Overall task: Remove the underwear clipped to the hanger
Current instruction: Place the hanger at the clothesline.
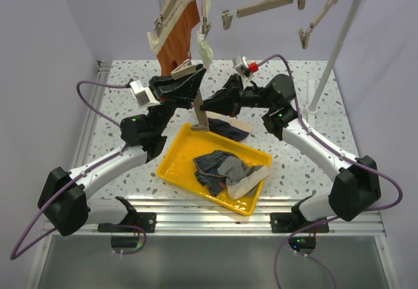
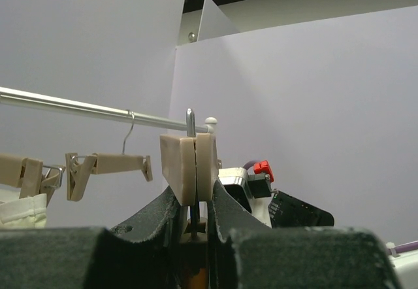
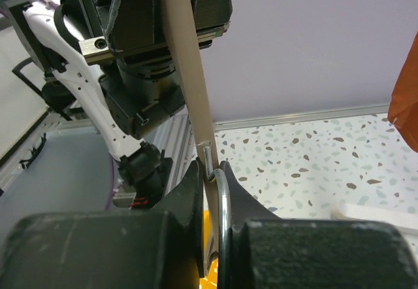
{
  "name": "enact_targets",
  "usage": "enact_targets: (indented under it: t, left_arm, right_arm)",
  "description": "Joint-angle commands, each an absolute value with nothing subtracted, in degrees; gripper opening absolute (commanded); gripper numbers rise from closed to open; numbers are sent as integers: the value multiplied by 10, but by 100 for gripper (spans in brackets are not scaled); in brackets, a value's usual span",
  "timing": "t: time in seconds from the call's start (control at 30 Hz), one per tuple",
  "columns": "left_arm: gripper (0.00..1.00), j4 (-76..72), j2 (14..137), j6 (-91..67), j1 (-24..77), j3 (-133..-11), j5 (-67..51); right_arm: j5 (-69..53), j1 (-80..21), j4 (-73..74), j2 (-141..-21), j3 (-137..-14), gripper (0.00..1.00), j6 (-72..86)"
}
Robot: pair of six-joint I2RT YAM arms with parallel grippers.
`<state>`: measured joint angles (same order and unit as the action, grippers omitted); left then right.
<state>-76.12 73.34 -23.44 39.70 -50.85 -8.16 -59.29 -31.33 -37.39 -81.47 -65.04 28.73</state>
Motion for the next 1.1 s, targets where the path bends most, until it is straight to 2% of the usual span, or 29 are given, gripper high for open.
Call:
enact_targets:
  t: [0.0, 0.23, 0.27, 0.37, 0.47, 1.07]
  left_arm:
    - [0, -968, 750, -225, 408, -531, -59]
    - [0, -964, 730, -229, 408, -504, -40]
    - [0, -969, 731, -234, 408, -504, -34]
    - [0, -1001, 743, -246, 408, -510, -28]
    - [0, -1032, 754, -257, 408, -524, -26]
    - [0, -1061, 741, -262, 408, -554, -25]
  right_arm:
    - [-630, -346, -372, -814, -677, 0, 290]
    - [-665, -341, -345, -793, -679, 0, 253]
    - [-666, -342, -348, -789, -674, 17, 250]
    - [-676, -342, -359, -788, -659, 48, 244]
    - [-669, -341, -358, -787, -645, 59, 237]
    - [-644, -300, -497, -771, -577, 74, 349]
